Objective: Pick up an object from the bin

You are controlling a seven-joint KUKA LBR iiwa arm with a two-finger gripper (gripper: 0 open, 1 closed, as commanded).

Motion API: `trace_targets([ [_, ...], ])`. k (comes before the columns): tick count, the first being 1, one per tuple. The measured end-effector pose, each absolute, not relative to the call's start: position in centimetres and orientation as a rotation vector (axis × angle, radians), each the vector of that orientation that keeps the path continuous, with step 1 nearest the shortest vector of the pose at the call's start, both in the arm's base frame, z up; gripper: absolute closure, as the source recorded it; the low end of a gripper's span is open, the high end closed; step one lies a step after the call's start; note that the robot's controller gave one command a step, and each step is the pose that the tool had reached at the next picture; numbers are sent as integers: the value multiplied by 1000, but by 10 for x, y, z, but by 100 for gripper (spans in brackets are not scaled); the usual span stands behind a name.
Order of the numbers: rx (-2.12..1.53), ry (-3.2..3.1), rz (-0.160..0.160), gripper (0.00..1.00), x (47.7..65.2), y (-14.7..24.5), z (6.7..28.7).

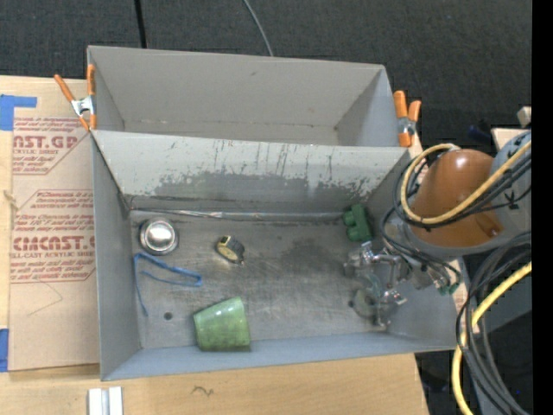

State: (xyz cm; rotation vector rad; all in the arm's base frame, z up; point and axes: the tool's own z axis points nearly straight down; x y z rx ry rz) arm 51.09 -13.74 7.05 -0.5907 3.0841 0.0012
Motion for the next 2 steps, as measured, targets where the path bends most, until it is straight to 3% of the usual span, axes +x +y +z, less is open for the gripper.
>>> trace_targets([
  [1, -591, 3085, 0, 100, 511, -138, 72],
  [2, -1197, 2900, -2, 100, 487, -124, 197],
])
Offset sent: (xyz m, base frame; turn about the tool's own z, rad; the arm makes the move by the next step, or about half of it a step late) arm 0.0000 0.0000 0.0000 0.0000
